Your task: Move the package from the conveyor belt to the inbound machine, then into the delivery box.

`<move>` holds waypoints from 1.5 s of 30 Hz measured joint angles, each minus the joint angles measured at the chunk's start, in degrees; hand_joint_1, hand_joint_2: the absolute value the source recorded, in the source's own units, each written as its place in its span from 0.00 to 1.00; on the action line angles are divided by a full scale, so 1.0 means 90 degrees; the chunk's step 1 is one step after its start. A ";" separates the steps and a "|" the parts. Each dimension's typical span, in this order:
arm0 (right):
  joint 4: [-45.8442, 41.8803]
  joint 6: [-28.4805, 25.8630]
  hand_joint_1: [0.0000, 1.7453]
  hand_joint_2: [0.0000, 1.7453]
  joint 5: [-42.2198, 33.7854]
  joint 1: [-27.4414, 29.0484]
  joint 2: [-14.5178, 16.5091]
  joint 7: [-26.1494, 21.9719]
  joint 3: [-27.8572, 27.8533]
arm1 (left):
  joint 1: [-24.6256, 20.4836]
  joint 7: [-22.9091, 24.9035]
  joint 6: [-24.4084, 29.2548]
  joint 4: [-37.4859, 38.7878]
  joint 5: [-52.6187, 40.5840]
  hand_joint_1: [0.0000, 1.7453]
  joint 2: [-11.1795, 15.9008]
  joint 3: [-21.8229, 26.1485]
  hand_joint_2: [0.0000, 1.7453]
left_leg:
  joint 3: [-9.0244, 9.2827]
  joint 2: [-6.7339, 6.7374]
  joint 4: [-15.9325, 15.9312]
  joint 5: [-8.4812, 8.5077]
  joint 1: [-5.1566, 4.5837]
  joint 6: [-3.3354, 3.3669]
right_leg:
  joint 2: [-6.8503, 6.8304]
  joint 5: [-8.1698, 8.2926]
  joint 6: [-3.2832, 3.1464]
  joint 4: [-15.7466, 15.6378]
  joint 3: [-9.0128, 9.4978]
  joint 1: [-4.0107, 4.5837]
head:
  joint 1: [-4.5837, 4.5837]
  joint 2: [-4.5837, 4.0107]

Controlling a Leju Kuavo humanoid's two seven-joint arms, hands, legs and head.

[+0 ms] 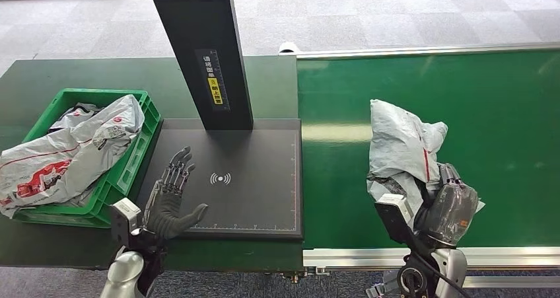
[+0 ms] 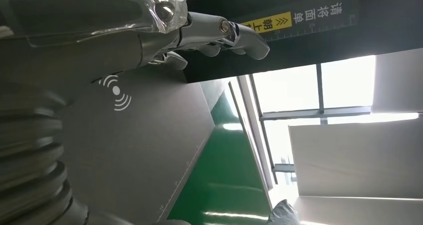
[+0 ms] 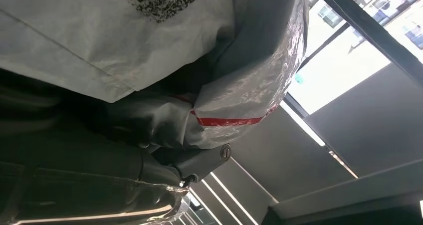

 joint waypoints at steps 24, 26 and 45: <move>0.1706 0.3939 1.00 1.00 -0.0435 -0.0771 -0.0535 -0.0348 0.3117 | -0.0412 -0.0155 -0.0035 0.0524 0.0067 0.00 0.0131 -0.0147 1.00 | -0.0003 -0.0003 0.0002 0.0001 -0.0001 0.0000 | -0.0001 -0.0001 0.0001 0.0000 0.0000 0.0000 | 0.0001 0.0002; 0.1755 0.4470 1.00 1.00 -0.0927 -0.0813 -0.0594 -0.0764 0.3223 | -0.0452 -0.0181 -0.0061 0.0582 0.0075 0.00 0.0143 -0.0170 1.00 | -0.0002 -0.0003 0.0003 0.0001 0.0000 0.0000 | -0.0001 0.0000 0.0001 0.0000 0.0000 0.0001 | 0.0001 0.0001; 0.1543 0.5396 1.00 1.00 -0.2845 -0.0975 -0.0848 -0.1846 0.3811 | -0.0754 -0.0214 0.0040 0.0953 0.0242 0.00 0.0211 -0.0311 1.00 | -0.0006 -0.0005 0.0010 0.0002 -0.0001 0.0001 | -0.0002 0.0000 0.0001 0.0001 0.0001 0.0001 | 0.0001 0.0002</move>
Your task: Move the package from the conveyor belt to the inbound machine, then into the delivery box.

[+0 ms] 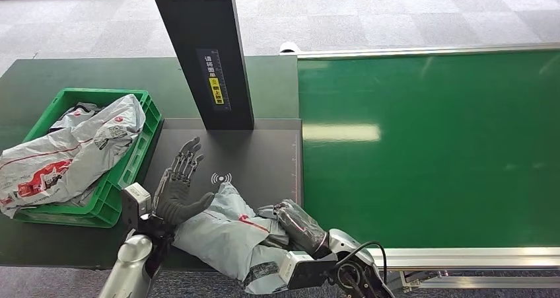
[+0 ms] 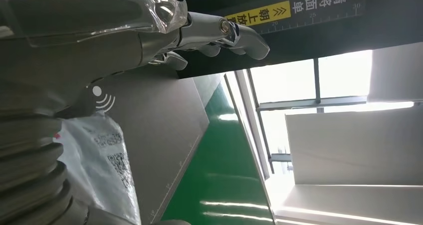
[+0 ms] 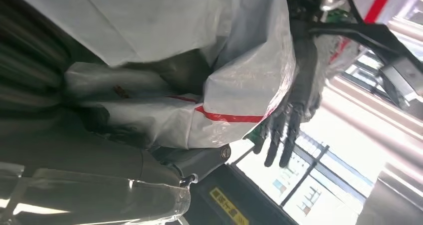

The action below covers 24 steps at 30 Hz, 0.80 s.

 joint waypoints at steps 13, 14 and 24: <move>-0.0532 -0.2597 1.00 1.00 0.1513 0.0149 0.0040 0.1407 -0.0634 | 0.0304 0.0049 0.0052 -0.0260 0.0044 0.00 0.0051 0.0004 1.00 | -0.0004 -0.0001 0.0000 -0.0001 0.0000 0.0000 | 0.0000 0.0000 0.0000 0.0000 -0.0002 0.0000 | 0.0000 -0.0001; -0.0531 -0.3082 1.00 1.00 0.1823 0.0156 0.0059 0.1607 -0.0716 | 0.0360 0.0070 0.0055 -0.0330 0.0043 0.00 0.0053 0.0005 1.00 | -0.0004 -0.0003 0.0001 -0.0001 0.0000 0.0000 | -0.0001 0.0000 0.0000 0.0000 -0.0002 0.0000 | 0.0000 -0.0001; -0.0718 -0.4360 1.00 1.00 0.3185 0.0471 0.0188 0.2395 -0.1370 | 0.0458 0.0165 0.0047 -0.0536 -0.0004 0.00 0.0021 0.0005 1.00 | -0.0007 -0.0005 0.0002 -0.0001 0.0000 0.0000 | -0.0007 0.0000 0.0000 0.0000 -0.0003 0.0000 | 0.0000 0.0000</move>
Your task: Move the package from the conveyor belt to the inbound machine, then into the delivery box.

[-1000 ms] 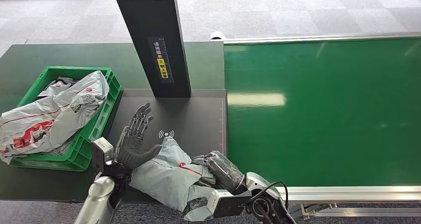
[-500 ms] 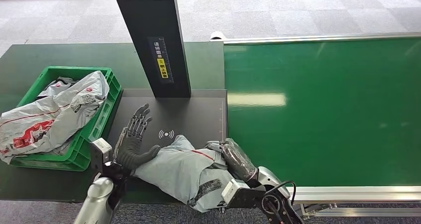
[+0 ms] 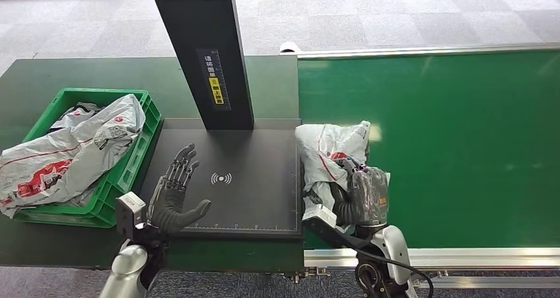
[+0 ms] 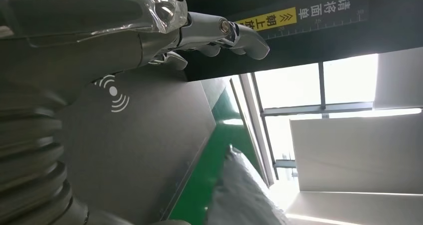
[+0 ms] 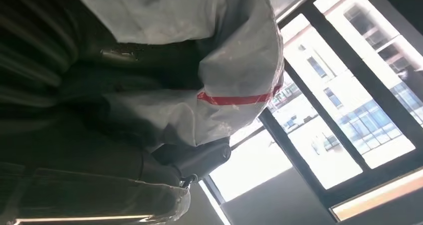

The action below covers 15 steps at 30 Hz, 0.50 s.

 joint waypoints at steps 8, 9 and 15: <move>0.0397 0.0336 1.00 1.00 0.0952 -0.0113 0.0034 0.0564 0.0042 | 0.0016 -0.0002 -0.0016 -0.0049 -0.0039 0.00 -0.0002 0.0000 1.00 | 0.0000 0.0000 0.0000 0.0001 0.0000 0.0000 | 0.0000 0.0000 0.0000 0.0000 0.0000 0.0001 | 0.0001 0.0000; 0.0449 0.0430 1.00 1.00 0.0855 -0.0135 0.0035 0.0470 0.0067 | 0.0015 -0.0003 -0.0028 -0.0049 -0.0041 0.00 -0.0003 0.0000 1.00 | 0.0000 -0.0001 0.0000 0.0001 0.0000 0.0000 | 0.0000 0.0000 0.0000 0.0000 0.0000 0.0001 | 0.0000 0.0000; 0.0614 0.0756 1.00 1.00 -0.0228 -0.0154 0.0058 -0.0508 0.0208 | 0.0007 -0.0032 -0.0058 -0.0046 -0.0041 0.00 -0.0004 -0.0001 1.00 | -0.0001 0.0000 0.0000 0.0000 0.0000 0.0000 | 0.0000 0.0000 0.0000 0.0000 -0.0002 0.0000 | 0.0000 -0.0001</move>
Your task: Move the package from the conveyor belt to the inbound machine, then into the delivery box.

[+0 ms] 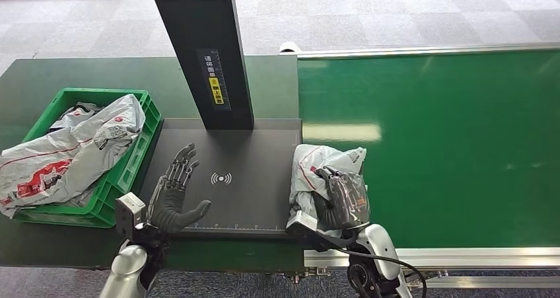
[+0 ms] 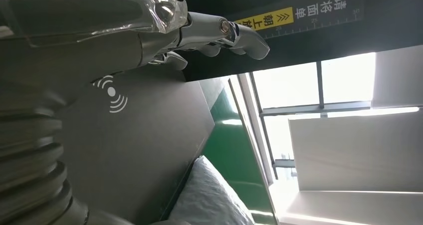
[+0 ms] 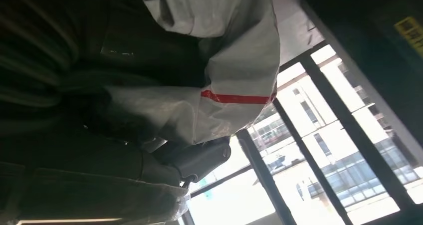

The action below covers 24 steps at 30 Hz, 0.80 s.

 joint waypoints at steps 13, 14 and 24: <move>-0.0679 0.0030 1.00 1.00 -0.1202 0.0078 0.0061 -0.1124 0.0301 | -0.0163 -0.0070 0.0007 0.0154 0.0012 0.00 -0.0024 -0.0007 1.00 | 0.0000 -0.0001 0.0001 0.0000 0.0000 0.0000 | -0.0001 0.0000 0.0000 0.0000 -0.0002 0.0000 | 0.0001 0.0000; -0.0736 0.0027 1.00 1.00 -0.1191 0.0087 0.0061 -0.1111 0.0313 | -0.0165 -0.0070 0.0007 0.0157 0.0013 0.00 -0.0025 -0.0007 1.00 | 0.0000 -0.0001 0.0001 0.0000 0.0000 0.0000 | -0.0001 0.0000 0.0000 0.0000 -0.0002 0.0000 | 0.0000 0.0001; -0.0927 0.0059 1.00 1.00 -0.0677 0.0107 0.0057 -0.0870 0.0415 | -0.0201 -0.0070 0.0010 0.0172 0.0044 0.00 -0.0033 -0.0027 1.00 | -0.0002 -0.0001 0.0002 0.0000 0.0000 0.0000 | 0.0000 0.0000 0.0000 0.0000 -0.0001 0.0000 | 0.0001 -0.0001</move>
